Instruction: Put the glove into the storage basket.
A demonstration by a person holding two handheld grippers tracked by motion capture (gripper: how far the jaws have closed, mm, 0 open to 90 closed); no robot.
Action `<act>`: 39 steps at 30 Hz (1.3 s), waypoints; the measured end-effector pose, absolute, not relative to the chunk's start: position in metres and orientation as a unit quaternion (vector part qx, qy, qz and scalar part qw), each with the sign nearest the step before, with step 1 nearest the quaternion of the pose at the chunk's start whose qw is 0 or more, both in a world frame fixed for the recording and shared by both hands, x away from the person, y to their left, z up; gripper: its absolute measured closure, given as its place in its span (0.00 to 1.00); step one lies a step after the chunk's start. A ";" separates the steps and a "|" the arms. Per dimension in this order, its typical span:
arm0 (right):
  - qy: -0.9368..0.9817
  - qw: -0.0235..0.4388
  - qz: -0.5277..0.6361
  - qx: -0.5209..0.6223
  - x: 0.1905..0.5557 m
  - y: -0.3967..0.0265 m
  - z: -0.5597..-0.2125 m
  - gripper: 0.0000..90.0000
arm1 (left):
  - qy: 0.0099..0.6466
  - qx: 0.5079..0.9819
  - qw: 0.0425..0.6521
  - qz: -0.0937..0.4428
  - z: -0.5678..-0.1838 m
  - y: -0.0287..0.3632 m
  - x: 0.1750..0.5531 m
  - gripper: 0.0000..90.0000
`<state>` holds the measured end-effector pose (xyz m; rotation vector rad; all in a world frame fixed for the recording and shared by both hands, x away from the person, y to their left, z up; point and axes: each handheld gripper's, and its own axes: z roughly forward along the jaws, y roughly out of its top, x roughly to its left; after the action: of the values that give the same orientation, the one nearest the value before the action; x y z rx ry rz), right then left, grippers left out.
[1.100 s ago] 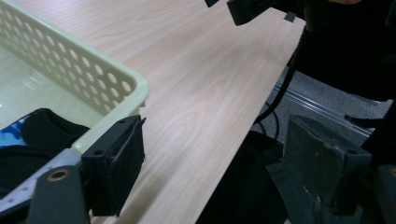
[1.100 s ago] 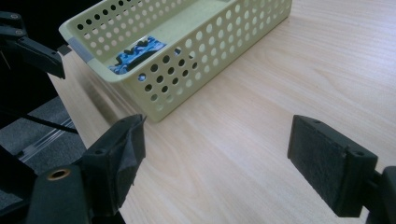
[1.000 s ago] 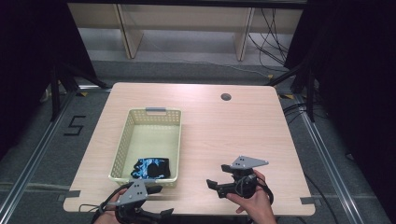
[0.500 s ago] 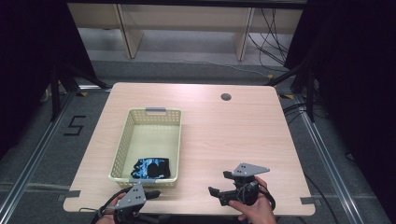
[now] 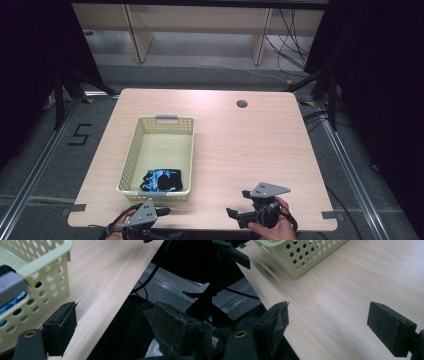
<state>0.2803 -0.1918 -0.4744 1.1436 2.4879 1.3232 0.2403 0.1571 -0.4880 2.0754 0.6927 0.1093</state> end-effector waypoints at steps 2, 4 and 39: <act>0.823 0.062 0.428 0.368 0.279 -0.194 -0.475 0.21 | 0.276 0.843 0.460 0.043 -0.490 0.156 0.240 0.21; 0.822 0.054 0.424 0.377 0.275 -0.193 -0.476 0.21 | 0.286 0.843 0.454 0.039 -0.493 0.155 0.238 0.21; 0.856 0.085 0.376 0.344 0.259 -0.200 -0.486 0.19 | 0.281 0.855 0.434 0.050 -0.502 0.163 0.237 0.22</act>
<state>0.2593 -0.1998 -0.4858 1.0245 2.5534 1.1220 0.2373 0.1633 -0.5022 2.1287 0.6988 0.1251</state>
